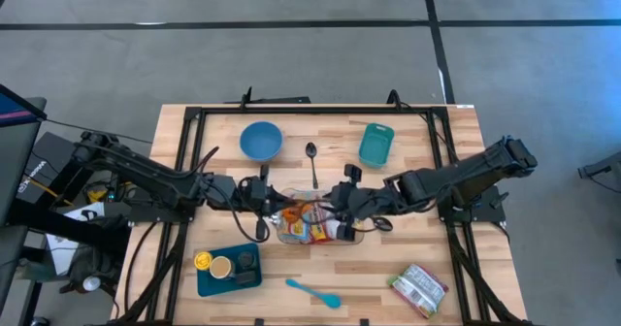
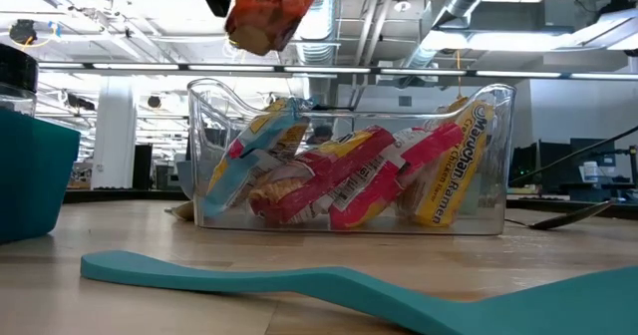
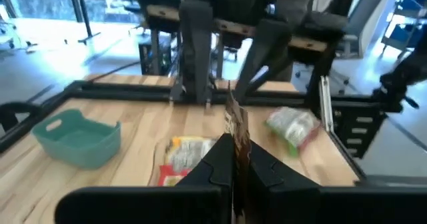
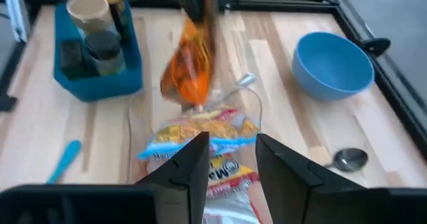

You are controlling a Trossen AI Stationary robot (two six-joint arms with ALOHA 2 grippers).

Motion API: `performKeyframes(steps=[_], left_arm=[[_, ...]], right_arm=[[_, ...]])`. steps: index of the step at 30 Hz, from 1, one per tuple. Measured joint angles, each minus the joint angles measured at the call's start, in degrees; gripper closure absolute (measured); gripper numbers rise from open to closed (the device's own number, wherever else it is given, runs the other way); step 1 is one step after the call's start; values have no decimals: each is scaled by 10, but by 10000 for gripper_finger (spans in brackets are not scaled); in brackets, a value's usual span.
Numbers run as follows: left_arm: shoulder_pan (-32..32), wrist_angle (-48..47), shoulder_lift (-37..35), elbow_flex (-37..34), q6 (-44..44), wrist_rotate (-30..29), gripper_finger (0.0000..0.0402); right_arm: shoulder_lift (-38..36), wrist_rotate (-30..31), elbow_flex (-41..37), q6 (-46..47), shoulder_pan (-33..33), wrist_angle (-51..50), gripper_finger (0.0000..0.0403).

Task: Pick & Place Food Item
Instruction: Put the orange spice bag into the dark blue bin

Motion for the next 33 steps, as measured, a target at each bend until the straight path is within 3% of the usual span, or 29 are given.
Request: performKeyframes(steps=[14, 27, 33], left_arm=[[-90, -75, -90, 0, -11, -6, 401], [-223, -242, -139, 0, -89, -244, 401], [-266, -305, -144, 0, -123, -296, 401]], right_arm=[[0, 101, -5, 37, 34, -68, 286], [1, 109, -37, 67, 32, -70, 286], [1, 109, -37, 67, 32, -70, 286]])
